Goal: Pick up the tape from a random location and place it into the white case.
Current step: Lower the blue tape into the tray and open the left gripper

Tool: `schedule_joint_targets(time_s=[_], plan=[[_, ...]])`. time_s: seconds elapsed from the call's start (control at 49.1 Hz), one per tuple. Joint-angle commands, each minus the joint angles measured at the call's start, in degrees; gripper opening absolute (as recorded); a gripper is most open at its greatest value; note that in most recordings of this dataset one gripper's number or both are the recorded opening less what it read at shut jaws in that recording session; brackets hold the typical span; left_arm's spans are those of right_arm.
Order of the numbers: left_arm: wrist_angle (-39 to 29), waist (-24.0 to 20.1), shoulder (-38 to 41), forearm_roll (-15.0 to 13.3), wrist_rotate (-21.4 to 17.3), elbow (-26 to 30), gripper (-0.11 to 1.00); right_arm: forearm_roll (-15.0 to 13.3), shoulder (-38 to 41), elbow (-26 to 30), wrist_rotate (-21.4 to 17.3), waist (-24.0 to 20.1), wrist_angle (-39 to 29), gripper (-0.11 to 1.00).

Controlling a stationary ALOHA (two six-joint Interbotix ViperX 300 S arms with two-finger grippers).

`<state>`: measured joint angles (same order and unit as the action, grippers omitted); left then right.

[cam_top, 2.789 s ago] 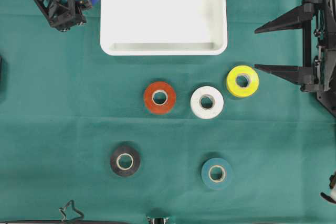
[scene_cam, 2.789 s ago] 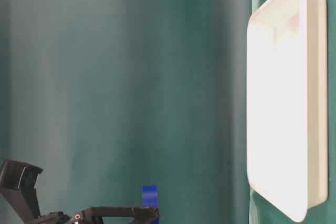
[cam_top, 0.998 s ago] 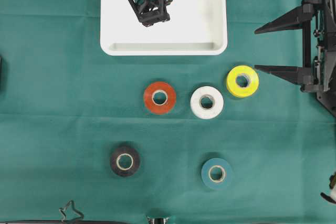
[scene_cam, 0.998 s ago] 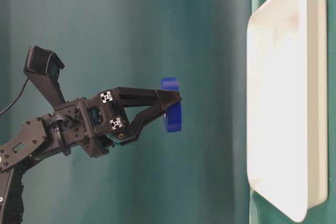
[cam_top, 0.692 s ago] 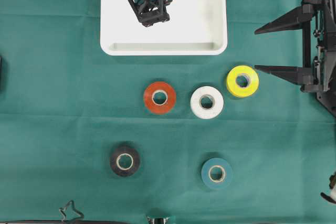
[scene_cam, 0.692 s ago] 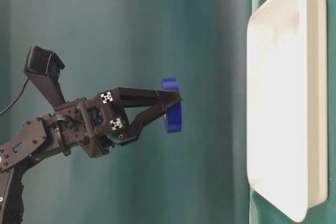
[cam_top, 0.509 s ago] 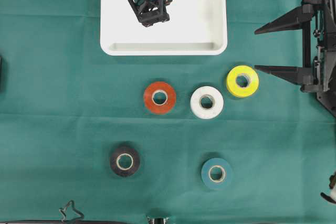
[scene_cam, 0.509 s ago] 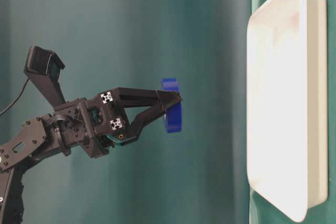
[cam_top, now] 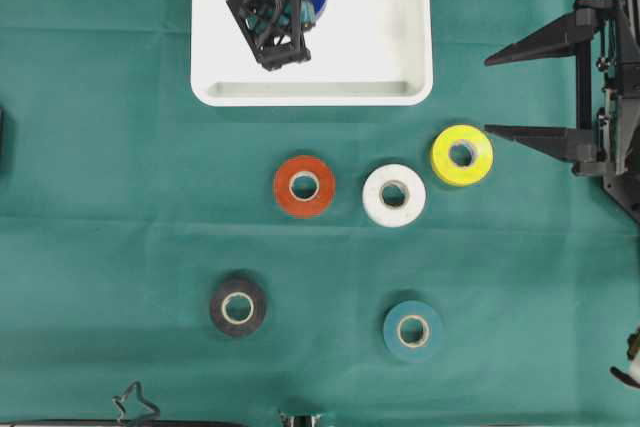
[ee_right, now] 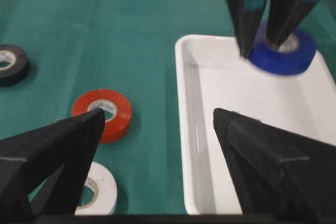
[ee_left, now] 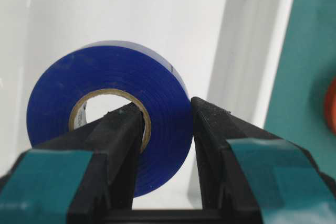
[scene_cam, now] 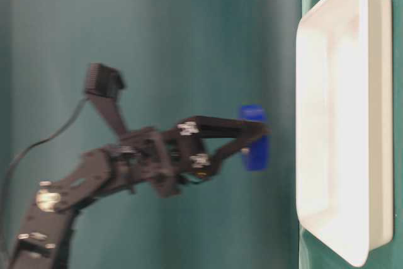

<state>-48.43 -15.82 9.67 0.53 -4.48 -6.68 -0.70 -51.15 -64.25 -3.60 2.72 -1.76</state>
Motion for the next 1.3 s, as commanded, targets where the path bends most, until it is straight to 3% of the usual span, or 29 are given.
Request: schedule_joint_targets(time_s=[0.0,0.224,0.489,1.283], plan=[[3.2,-0.4,-0.6,0.0,-0.1,-1.2,0.24,-0.1,0.2,1.7,-0.1,0.1,0.3,0.93],[10.0,-1.5,1.4,0.0,0.0,-5.2,0.24,0.0,0.4,1.6,-0.1,0.0,0.4,0.93],[13.9,-1.5,4.7,0.0,-0.1,-5.6,0.24,0.0,0.9,1.6,-0.1,0.0,0.4,0.93],[14.6,-1.4,7.0,-0.2,-1.8,-3.9,0.24,-0.1,0.9,1.6,-0.1,0.1,0.3,0.93]])
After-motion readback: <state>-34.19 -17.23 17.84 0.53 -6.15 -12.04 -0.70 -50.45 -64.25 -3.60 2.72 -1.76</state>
